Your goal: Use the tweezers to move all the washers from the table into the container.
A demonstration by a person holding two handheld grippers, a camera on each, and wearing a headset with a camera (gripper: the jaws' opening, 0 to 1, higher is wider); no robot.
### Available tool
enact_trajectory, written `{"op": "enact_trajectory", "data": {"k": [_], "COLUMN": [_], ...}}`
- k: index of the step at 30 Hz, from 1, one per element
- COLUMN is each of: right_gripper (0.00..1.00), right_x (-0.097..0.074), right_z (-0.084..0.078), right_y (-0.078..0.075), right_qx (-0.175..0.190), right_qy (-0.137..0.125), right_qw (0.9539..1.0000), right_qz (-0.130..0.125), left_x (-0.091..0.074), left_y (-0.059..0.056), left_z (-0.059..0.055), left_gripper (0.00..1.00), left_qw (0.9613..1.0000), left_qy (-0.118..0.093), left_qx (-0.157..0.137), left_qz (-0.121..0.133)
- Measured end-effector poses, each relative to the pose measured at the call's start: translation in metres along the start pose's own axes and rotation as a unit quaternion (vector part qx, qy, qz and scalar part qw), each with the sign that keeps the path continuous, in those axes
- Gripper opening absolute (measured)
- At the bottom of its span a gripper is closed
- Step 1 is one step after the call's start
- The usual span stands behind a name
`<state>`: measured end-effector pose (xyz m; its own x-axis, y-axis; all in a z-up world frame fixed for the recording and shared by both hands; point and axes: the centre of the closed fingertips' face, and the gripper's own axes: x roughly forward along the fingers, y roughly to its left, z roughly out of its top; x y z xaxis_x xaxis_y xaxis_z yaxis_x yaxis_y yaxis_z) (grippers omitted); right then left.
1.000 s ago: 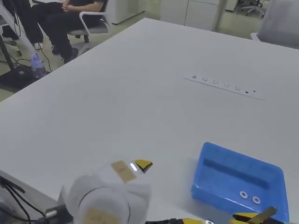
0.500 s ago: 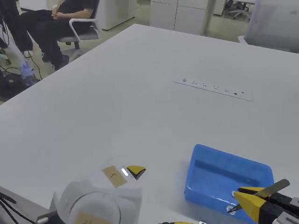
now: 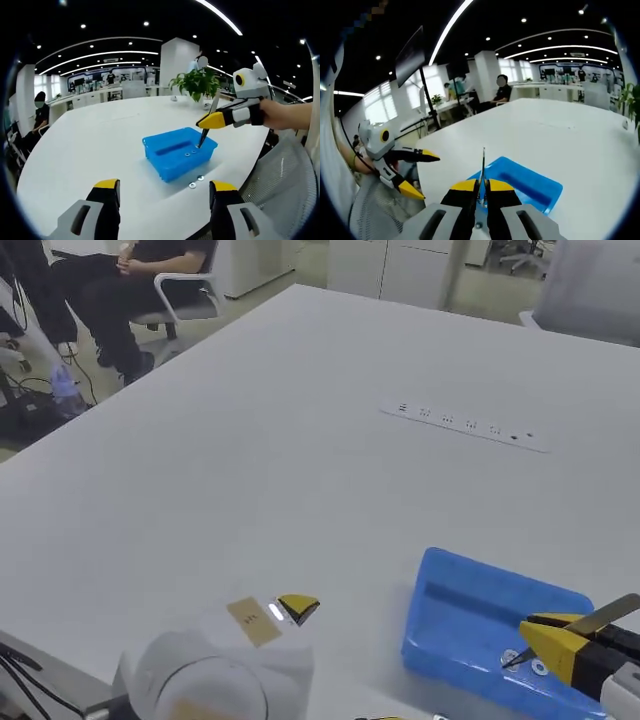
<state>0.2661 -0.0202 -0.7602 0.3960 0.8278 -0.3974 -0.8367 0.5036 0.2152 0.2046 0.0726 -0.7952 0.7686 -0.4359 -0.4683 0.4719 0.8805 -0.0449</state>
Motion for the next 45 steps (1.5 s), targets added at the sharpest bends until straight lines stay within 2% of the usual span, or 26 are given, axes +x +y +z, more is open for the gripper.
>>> {"op": "enact_trajectory", "data": {"k": [6,11,16,23,34,45], "right_gripper": [0.03,0.03,0.03,0.03,0.03,0.03], "right_x": [0.007,0.01,0.012,0.021,0.042,0.051], "right_z": [0.007,0.003,0.002,0.0,-0.017,-0.03], "right_y": [-0.006,-0.008,-0.021,-0.035,-0.043,-0.047], "right_qx": [0.009,0.005,0.019,0.03,0.027,0.034], "right_qy": [-0.006,0.004,0.005,0.012,0.045,0.059], "right_qw": [0.9999,1.0,0.9998,0.9994,0.9986,0.9976], "right_qz": [0.0,0.005,-0.005,-0.011,0.001,0.005], "left_x": [0.0,0.001,0.0,0.0,0.0,0.001], "left_y": [-0.001,-0.006,-0.002,-0.004,-0.002,-0.003], "left_z": [-0.002,-0.003,-0.002,-0.002,-0.003,-0.003], "left_gripper": [0.73,0.72,0.71,0.71,0.7,0.7], "left_qw": [1.0,0.9998,0.9999,0.9999,0.9999,0.9999], "left_qy": [0.006,0.011,0.008,0.009,0.01,0.012], "left_qx": [0.001,0.009,0.004,0.006,0.003,0.007], "left_qz": [-0.004,-0.014,-0.007,-0.01,-0.006,-0.006]}}
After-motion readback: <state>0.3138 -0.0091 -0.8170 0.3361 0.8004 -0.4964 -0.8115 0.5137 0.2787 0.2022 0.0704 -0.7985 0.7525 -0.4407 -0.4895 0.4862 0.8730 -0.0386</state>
